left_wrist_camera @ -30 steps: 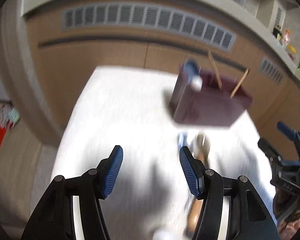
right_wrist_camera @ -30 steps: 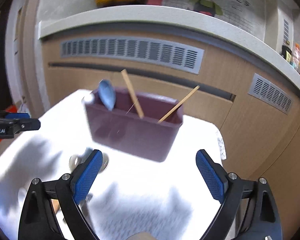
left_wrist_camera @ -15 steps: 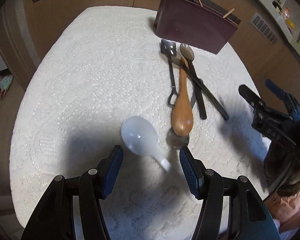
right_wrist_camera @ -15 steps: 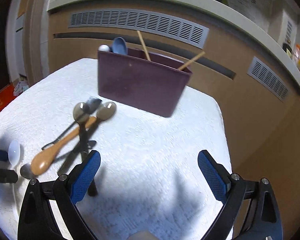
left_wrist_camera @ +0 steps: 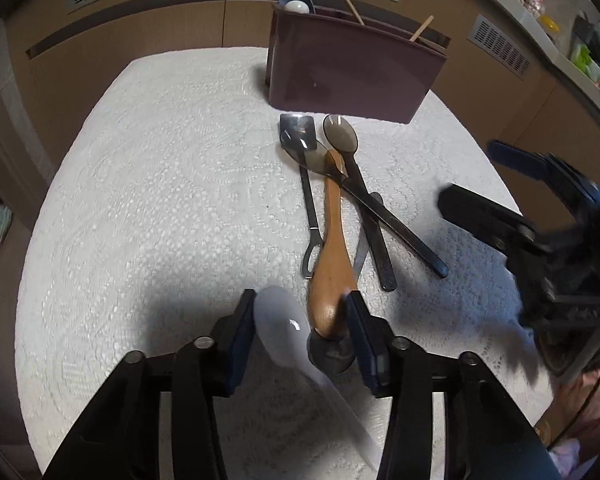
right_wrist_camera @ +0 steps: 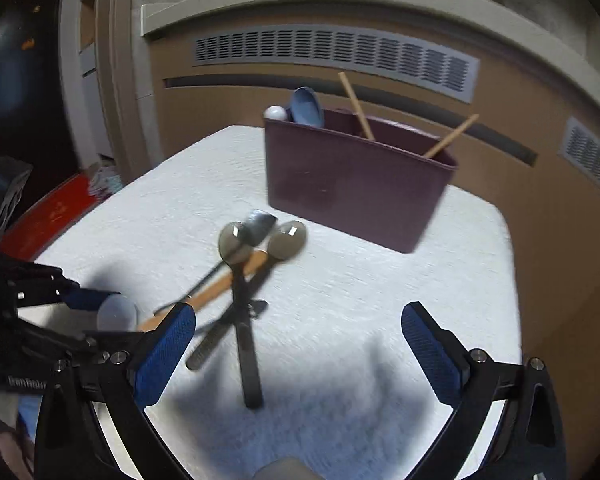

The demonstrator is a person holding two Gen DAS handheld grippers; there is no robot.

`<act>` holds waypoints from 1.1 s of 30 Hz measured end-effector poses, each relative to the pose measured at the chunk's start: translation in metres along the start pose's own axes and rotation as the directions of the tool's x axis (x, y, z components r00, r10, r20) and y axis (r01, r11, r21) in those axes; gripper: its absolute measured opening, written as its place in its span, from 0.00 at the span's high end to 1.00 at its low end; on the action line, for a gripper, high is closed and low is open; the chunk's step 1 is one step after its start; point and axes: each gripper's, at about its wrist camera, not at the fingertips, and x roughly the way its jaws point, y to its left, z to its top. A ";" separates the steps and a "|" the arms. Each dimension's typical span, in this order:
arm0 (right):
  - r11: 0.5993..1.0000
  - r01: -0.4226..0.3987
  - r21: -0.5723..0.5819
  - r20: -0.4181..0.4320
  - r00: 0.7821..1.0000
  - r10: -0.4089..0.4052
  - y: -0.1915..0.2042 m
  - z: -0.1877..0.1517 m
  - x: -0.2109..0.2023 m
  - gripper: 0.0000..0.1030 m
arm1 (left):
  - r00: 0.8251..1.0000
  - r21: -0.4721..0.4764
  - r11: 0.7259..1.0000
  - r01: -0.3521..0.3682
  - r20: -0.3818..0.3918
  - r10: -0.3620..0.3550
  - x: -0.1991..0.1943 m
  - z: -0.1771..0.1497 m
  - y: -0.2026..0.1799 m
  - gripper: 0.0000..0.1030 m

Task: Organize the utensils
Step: 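Grasp the dark translucent spoon with the right tool while the left tool nears the white spoon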

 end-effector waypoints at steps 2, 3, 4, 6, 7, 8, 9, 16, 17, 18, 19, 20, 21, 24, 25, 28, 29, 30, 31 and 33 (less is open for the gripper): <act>0.999 -0.029 -0.018 -0.023 0.999 0.029 0.005 0.011 0.014 0.04 | 1.000 0.002 1.000 0.003 0.011 -0.003 -0.002 -0.001 0.005 0.61; 0.998 -0.049 -0.029 -0.036 0.998 0.048 0.009 0.016 0.022 0.12 | 1.000 -0.001 1.000 0.006 0.016 -0.006 -0.003 -0.001 0.007 0.61; 0.997 -0.071 -0.039 -0.054 0.996 0.069 0.013 0.019 0.029 0.22 | 1.000 -0.008 1.000 0.012 0.018 -0.012 -0.004 -0.001 0.010 0.61; 0.993 -0.101 -0.063 -0.089 0.991 0.095 0.022 0.024 0.044 0.38 | 1.000 -0.033 0.999 0.023 0.019 -0.022 -0.006 -0.002 0.017 0.61; 0.991 -0.108 -0.078 -0.107 0.989 0.100 0.028 0.027 0.052 0.46 | 0.999 -0.044 0.999 0.029 0.018 -0.028 -0.007 -0.002 0.020 0.60; 0.989 -0.112 -0.092 -0.123 0.987 0.100 0.033 0.029 0.060 0.50 | 0.999 -0.055 0.998 0.037 0.020 -0.036 -0.009 -0.003 0.023 0.60; 0.987 -0.116 -0.107 -0.138 0.985 0.101 0.037 0.031 0.067 0.55 | 0.999 -0.061 0.997 0.041 0.022 -0.040 -0.011 -0.003 0.024 0.60; 0.980 -0.130 -0.148 -0.196 0.976 0.099 0.052 0.041 0.103 0.63 | 0.999 -0.082 0.996 0.043 0.008 -0.042 -0.021 -0.010 0.027 0.52; 0.980 -0.129 -0.152 -0.201 0.975 0.097 0.053 0.042 0.107 0.63 | 0.999 -0.086 0.995 0.043 0.001 -0.043 -0.021 -0.012 0.027 0.52; 0.981 -0.130 -0.147 -0.212 0.972 0.097 0.054 0.042 0.109 0.65 | 0.999 -0.090 0.995 0.045 -0.005 -0.046 -0.021 -0.013 0.028 0.52; 0.982 -0.134 -0.136 -0.215 0.971 0.103 0.054 0.041 0.109 0.73 | 0.999 -0.092 0.995 0.049 -0.011 -0.050 -0.021 -0.014 0.028 0.52; 0.981 -0.143 -0.128 -0.220 0.969 0.112 0.052 0.042 0.107 0.72 | 0.999 -0.093 0.994 0.051 -0.014 -0.052 -0.021 -0.015 0.027 0.52; 0.983 -0.141 -0.120 -0.224 0.968 0.111 0.052 0.040 0.104 0.72 | 0.998 -0.096 0.994 0.051 -0.019 -0.053 -0.020 -0.016 0.027 0.52; 0.988 -0.107 -0.109 -0.201 0.976 0.083 0.045 0.033 0.086 0.72 | 0.996 -0.099 0.992 0.073 -0.038 -0.077 -0.019 -0.019 0.022 0.52; 0.990 -0.099 -0.096 -0.195 0.978 0.079 0.040 0.029 0.078 0.72 | 0.995 -0.100 0.992 0.082 -0.049 -0.087 -0.017 -0.020 0.020 0.52; 0.996 -0.069 -0.054 -0.172 0.983 0.058 0.025 0.018 0.054 0.72 | 0.992 -0.098 0.991 0.095 -0.071 -0.102 -0.012 -0.019 0.012 0.52; 0.998 -0.052 -0.043 -0.161 0.986 0.045 0.020 0.015 0.046 0.72 | 0.992 -0.093 0.991 0.091 -0.076 -0.099 -0.010 -0.018 0.009 0.52; 0.999 -0.042 -0.029 -0.151 0.988 0.037 0.014 0.011 0.038 0.72 | 0.992 -0.088 0.992 0.089 -0.078 -0.096 -0.008 -0.016 0.007 0.52; 0.999 -0.029 -0.017 -0.141 0.990 0.027 0.009 0.006 0.030 0.72 | 0.992 -0.081 0.993 0.088 -0.080 -0.095 -0.006 -0.014 0.004 0.52; 1.000 0.012 0.008 -0.120 0.993 -0.011 -0.004 -0.002 0.018 0.72 | 0.992 -0.064 0.994 0.091 -0.080 -0.096 -0.003 -0.009 -0.001 0.52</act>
